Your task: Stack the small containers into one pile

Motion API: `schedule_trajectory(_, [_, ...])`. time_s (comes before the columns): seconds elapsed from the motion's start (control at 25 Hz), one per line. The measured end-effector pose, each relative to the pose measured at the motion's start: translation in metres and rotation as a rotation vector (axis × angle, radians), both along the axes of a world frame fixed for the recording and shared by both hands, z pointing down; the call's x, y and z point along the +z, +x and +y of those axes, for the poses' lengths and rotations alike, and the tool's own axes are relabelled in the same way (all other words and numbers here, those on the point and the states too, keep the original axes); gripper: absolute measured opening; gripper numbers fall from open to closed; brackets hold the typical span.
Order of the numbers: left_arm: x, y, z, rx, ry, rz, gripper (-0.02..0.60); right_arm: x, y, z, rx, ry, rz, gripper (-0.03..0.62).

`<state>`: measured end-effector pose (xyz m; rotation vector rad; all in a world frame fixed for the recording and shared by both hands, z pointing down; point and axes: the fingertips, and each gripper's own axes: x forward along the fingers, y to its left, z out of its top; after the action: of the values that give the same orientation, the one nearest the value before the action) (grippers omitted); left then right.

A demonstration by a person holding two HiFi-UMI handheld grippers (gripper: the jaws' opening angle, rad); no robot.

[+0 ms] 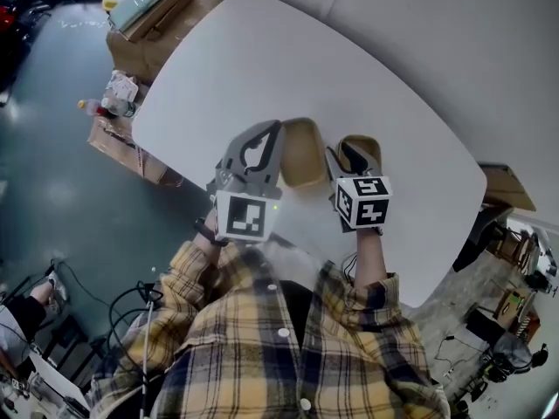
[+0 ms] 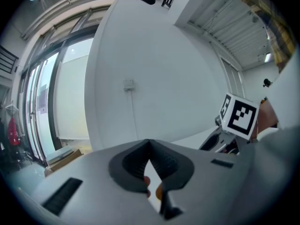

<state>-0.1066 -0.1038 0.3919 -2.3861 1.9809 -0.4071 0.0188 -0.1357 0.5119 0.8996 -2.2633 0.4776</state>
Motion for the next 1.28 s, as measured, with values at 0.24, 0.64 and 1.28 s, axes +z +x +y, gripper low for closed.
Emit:
schedule_trajectory(0.24, [0.008,-0.019,0.009,-0.041,-0.018,0.017,0.018,0.033,-0.020,0.002,-0.052,-0.072,0.108,0.150])
schedule_trajectory(0.64, [0.015,-0.033,0.010,-0.050,-0.023,0.039,0.018,0.064,-0.022,-0.003,-0.072,-0.134,0.252,0.150])
schedule_trajectory(1.28, [0.016,-0.034,0.008,-0.048,-0.026,0.042,0.018,0.063,-0.017,-0.007,-0.058,-0.169,0.256,0.037])
